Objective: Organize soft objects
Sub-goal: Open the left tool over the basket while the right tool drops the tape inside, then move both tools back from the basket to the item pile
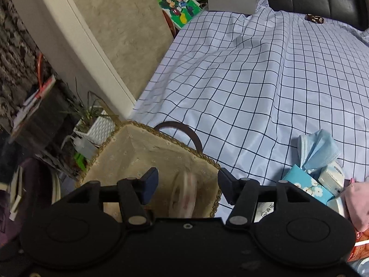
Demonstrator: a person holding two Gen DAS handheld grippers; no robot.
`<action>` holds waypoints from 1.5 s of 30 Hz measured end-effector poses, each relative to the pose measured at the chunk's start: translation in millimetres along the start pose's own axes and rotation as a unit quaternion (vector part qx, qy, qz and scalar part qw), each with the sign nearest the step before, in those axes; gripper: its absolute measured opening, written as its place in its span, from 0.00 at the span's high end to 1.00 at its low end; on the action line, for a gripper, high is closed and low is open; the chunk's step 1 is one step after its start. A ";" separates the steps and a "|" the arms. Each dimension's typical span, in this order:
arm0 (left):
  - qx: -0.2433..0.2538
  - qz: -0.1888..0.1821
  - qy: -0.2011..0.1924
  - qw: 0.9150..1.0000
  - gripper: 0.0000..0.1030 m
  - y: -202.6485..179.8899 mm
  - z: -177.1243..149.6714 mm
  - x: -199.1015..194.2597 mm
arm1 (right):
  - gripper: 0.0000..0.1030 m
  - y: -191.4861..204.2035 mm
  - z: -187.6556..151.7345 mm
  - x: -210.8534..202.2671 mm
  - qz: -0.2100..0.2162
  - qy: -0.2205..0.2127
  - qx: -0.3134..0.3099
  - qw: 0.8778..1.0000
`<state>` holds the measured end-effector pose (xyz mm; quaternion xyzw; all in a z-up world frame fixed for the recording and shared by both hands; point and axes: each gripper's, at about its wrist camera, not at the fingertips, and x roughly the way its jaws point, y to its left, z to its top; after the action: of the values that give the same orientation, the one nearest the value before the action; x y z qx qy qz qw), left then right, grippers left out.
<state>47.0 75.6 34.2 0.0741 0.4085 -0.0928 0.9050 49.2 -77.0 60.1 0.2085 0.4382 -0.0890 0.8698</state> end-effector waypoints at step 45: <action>0.099 -0.090 0.062 0.989 0.24 -90.2 -22.2 5.8 | 0.37 -154.7 -59.6 -83.8 -0.155 0.018 0.037 0.987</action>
<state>14.0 -8.0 10.0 0.1315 0.4579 -0.2092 0.8540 -96.5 -191.9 51.6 0.1718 0.4769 -0.2348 0.8294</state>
